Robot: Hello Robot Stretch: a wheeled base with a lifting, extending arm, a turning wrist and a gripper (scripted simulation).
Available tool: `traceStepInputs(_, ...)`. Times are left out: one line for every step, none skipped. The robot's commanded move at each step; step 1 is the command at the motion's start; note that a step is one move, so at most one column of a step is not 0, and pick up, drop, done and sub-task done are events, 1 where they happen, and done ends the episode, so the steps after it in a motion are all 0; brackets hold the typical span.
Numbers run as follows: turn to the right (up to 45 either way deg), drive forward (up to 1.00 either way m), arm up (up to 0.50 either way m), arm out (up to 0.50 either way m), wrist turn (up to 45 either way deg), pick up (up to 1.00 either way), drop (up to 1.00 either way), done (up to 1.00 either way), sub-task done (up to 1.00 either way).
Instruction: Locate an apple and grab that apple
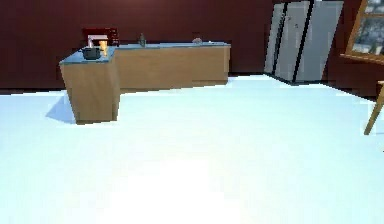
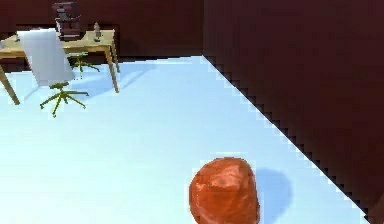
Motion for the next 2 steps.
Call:
traceStepInputs(27.0,0.00,0.00,0.00,0.0,0.00,0.00,0.00,0.00)
traceStepInputs(0.0,0.45,0.00,0.00,0.0,0.00,0.00,0.00,0.00)
